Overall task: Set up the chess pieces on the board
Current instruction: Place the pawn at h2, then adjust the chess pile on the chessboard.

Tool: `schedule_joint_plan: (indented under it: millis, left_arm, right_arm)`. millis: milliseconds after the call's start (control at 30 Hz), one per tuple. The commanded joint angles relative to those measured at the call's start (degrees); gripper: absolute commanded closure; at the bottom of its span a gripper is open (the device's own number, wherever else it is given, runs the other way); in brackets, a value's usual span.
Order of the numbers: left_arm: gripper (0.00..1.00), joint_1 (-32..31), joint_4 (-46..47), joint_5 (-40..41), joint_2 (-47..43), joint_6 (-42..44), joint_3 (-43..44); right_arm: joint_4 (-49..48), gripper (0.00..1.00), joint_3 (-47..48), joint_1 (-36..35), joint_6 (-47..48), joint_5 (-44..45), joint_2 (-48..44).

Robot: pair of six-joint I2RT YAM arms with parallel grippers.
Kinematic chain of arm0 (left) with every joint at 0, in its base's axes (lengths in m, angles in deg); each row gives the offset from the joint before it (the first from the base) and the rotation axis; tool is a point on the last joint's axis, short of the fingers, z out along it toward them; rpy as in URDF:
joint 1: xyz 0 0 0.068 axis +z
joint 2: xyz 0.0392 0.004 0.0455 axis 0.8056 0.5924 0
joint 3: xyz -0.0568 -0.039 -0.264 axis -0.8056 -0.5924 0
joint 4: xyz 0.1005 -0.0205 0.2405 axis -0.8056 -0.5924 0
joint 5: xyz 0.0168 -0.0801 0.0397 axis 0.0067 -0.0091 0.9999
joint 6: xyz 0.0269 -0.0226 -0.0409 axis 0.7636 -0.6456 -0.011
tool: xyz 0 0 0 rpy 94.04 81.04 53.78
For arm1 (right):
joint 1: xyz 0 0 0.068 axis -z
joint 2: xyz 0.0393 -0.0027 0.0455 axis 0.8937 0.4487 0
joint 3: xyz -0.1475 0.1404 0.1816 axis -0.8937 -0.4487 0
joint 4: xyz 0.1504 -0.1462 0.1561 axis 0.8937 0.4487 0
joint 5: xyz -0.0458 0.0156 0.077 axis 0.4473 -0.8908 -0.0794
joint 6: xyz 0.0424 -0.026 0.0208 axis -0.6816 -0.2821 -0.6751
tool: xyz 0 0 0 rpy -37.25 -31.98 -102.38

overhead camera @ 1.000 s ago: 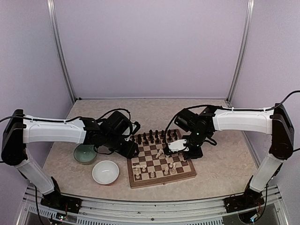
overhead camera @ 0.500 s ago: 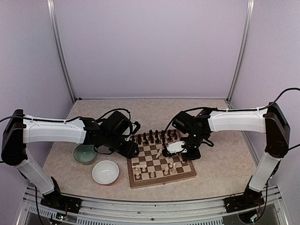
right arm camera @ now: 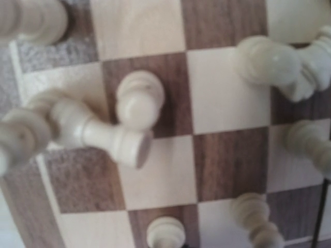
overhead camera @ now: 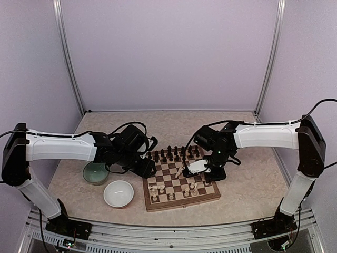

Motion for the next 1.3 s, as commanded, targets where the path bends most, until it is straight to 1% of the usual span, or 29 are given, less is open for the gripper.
schedule_joint_plan:
  millis: [0, 67, 167, 300, 400, 500, 767, 867, 1000, 1267]
  left_arm:
    - [0.46, 0.2, 1.1, -0.3, 0.6, 0.0, -0.5]
    - [0.46, 0.2, 1.1, -0.4, 0.8, 0.0, -0.5]
    - [0.46, 0.1, 1.2, -0.6, 1.0, 0.0, -0.3]
    - [0.46, -0.2, 0.9, -0.3, 0.9, -0.2, 0.0]
    - [0.46, -0.9, 0.7, 0.2, 0.3, -0.5, 0.3]
    - [0.46, -1.5, 0.7, 0.6, -0.2, -0.8, 0.6]
    - [0.46, -2.1, -0.7, 1.0, 1.1, -1.3, 2.5]
    - [0.46, -2.8, -1.1, 1.6, 1.4, -1.5, 3.2]
    - [0.46, -2.9, -1.0, 1.7, 1.5, -2.2, 2.7]
    - [0.46, -3.0, -0.7, 1.7, 1.8, -2.4, 2.0]
  right_arm:
    - [2.5, 0.92, 0.2, 0.5, 0.2, -1.9, 0.3]
    - [2.2, 0.9, -0.2, 0.5, 0.1, -1.5, 0.4]
    - [1.2, 0.77, -0.7, 0.5, 0.0, -0.7, 0.3]
    - [1.6, 0.71, 1.0, 0.5, 0.0, -1.6, -1.1]
    - [2.3, 0.7, 3.7, 0.5, 0.0, -4.6, -2.7]
    - [0.0, 0.7, 3.7, 0.5, 0.1, -6.9, -3.7]
    - [-5.5, 0.7, 0.8, 0.1, 2.2, -6.4, -0.3]
    - [-7.6, 0.67, -0.4, -0.4, 3.8, -5.7, 0.0]
    - [-8.0, 0.59, -1.0, -0.6, 5.7, -6.5, 0.3]
    - [-7.7, 0.57, -1.2, -2.0, 8.0, -7.9, 2.0]
